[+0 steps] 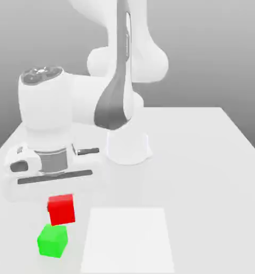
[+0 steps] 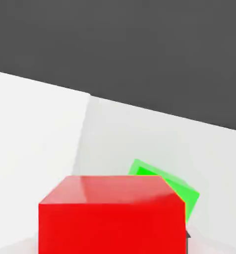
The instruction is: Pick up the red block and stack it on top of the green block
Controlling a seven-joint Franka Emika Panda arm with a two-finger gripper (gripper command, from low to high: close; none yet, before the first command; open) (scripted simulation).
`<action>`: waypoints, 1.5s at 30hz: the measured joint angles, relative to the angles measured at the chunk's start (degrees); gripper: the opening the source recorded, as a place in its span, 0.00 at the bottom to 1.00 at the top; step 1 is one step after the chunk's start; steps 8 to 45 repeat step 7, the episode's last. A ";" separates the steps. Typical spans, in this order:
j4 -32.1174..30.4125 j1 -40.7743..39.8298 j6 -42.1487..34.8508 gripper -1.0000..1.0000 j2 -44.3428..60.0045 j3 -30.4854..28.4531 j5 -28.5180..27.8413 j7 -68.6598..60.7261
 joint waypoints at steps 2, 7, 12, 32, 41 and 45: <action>0.31 -0.90 3.15 0.00 3.59 1.13 2.24 -1.93; 0.49 -1.88 6.08 1.00 6.86 2.41 4.20 -3.42; 0.49 -1.88 6.08 1.00 6.86 2.41 4.20 -3.42; 0.49 -1.88 6.08 1.00 6.86 2.41 4.20 -3.42; 0.49 -1.88 6.08 1.00 6.86 2.41 4.20 -3.42; 0.49 -1.88 6.08 1.00 6.86 2.41 4.20 -3.42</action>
